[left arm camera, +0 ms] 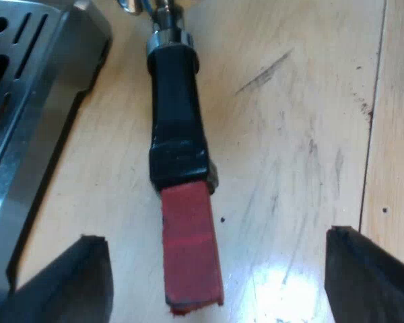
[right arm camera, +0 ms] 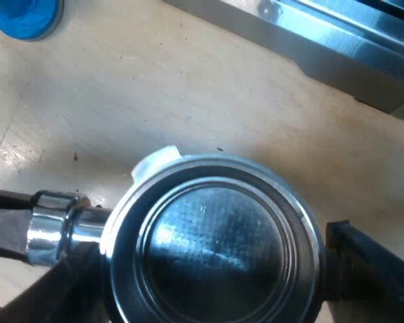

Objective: Put the handle in the coffee machine

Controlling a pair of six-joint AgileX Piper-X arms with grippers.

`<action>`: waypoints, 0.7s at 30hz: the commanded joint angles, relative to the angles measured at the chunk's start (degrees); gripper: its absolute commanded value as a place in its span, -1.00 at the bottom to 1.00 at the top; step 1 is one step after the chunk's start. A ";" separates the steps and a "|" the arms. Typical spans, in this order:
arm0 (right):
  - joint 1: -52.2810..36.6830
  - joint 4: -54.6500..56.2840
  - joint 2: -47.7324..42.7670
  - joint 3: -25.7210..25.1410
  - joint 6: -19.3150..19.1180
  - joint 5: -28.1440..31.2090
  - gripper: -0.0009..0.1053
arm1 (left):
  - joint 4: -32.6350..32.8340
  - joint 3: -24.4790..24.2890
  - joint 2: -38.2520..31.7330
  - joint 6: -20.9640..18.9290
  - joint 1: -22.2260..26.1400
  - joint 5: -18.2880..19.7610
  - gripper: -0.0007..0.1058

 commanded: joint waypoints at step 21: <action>-0.01 -0.71 -1.06 -0.65 -0.44 -0.64 -0.98 | -8.51 -0.34 18.78 0.37 -1.50 0.85 0.27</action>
